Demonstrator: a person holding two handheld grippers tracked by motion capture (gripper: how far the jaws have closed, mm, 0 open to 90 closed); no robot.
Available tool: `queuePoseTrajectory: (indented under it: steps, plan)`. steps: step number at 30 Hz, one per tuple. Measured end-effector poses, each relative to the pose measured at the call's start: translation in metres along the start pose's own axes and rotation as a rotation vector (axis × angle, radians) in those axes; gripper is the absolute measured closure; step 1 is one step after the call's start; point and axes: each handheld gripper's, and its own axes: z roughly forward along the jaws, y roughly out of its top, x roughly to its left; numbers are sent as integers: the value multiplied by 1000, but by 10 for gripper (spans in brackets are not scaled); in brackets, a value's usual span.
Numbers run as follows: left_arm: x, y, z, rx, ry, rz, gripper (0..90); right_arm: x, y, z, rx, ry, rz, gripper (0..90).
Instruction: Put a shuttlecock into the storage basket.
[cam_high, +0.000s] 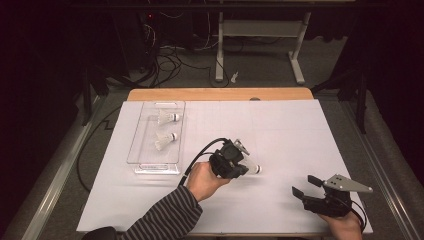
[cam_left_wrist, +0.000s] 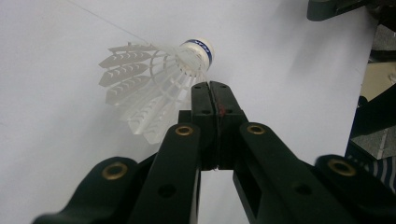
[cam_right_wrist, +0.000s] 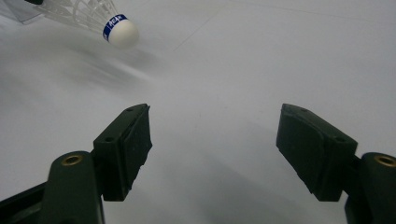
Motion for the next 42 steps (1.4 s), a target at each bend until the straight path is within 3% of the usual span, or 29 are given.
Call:
queuePoseTrajectory:
  steps: [42]
  plan:
    - [8,-27,-31,-34,48,-36,895,0,0,0,2,1,2,268]
